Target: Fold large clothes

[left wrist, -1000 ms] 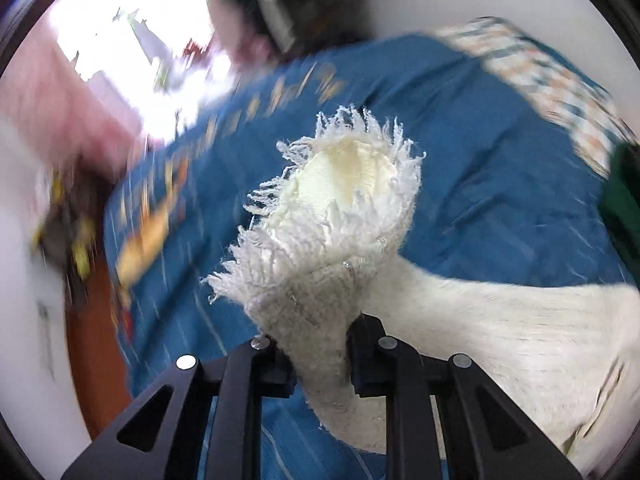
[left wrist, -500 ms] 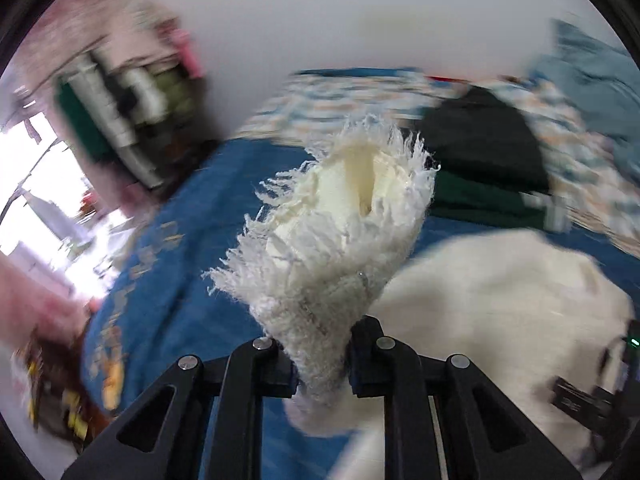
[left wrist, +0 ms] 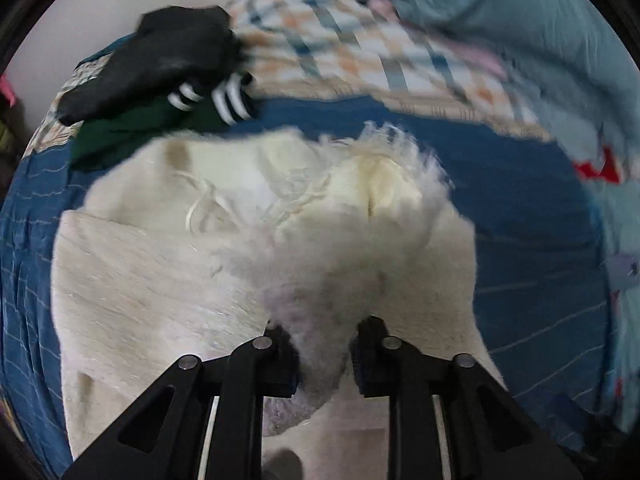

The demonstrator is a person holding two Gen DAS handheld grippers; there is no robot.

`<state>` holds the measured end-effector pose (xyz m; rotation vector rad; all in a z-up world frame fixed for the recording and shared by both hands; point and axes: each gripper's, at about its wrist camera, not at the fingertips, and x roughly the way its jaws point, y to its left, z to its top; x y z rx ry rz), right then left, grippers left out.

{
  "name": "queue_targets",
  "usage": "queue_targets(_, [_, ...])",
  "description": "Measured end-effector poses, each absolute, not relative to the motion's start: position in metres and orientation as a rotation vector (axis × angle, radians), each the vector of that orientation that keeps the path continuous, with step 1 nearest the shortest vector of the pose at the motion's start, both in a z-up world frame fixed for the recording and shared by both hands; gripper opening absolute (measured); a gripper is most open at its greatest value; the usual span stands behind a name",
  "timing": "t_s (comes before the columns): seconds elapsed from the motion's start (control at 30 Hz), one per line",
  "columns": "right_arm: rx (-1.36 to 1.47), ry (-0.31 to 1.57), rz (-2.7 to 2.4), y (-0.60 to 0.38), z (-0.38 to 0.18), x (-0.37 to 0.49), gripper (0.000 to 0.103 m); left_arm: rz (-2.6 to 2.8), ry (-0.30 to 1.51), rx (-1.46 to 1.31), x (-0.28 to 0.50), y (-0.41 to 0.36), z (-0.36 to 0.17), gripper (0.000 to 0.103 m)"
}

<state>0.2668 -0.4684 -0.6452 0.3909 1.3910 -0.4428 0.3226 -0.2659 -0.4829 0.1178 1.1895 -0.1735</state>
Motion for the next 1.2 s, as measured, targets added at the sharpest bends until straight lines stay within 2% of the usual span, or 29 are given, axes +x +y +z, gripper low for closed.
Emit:
queue_targets(0.03, [0.41,1.38,-0.433,-0.475,-0.643,0.263,0.087,-0.17,1.199,0.127,0.322,-0.274,-0.488,0.028])
queue_targets(0.1, [0.452,1.349,-0.407,-0.487,-0.637,0.252,0.087,-0.192,1.217,0.11,0.322,-0.28,-0.492,0.057])
queue_targets(0.13, [0.472,1.337,-0.397,-0.493,-0.634,0.247,0.087,-0.212,1.222,0.088,0.323,-0.284,-0.492,0.084])
queue_targets(0.17, [0.495,1.328,-0.385,-0.501,-0.632,0.246,0.087,-0.215,1.208,0.087,0.322,-0.285,-0.487,0.091])
queue_targets(0.33, [0.651,1.3,-0.335,-0.524,-0.617,0.236,0.087,-0.216,1.163,0.074,0.315,-0.264,-0.461,0.091])
queue_targets(0.5, [0.809,1.282,-0.187,-0.507,-0.612,0.255,0.087,-0.101,1.176,0.034,0.294,-0.204,-0.441,0.091])
queue_targets(0.73, [0.85,1.359,0.077,-0.425,-0.658,0.34,0.087,0.208,1.298,0.056,0.244,-0.096,-0.466,0.091])
queue_targets(0.77, [0.842,1.382,0.083,-0.418,-0.665,0.347,0.082,0.245,1.312,0.058,0.242,-0.083,-0.471,0.091])
queue_targets(0.8, [0.824,1.411,0.093,-0.407,-0.676,0.356,0.071,0.266,1.32,0.059,0.241,-0.075,-0.474,0.091])
queue_targets(0.83, [0.777,1.444,0.084,-0.398,-0.684,0.364,0.018,0.299,1.326,0.06,0.242,-0.062,-0.477,0.091])
queue_targets(0.87, [0.732,1.472,0.07,-0.392,-0.686,0.37,0.009,0.318,1.326,0.062,0.244,-0.054,-0.476,0.091])
queue_targets(1.07, [0.651,1.353,-0.093,-0.418,-0.641,0.364,0.008,0.347,1.243,0.02,0.277,-0.016,-0.456,0.091])
queue_targets(1.2, [0.62,1.446,-0.108,-0.423,-0.667,0.375,0.011,0.333,1.205,0.004,0.32,-0.013,-0.459,0.091])
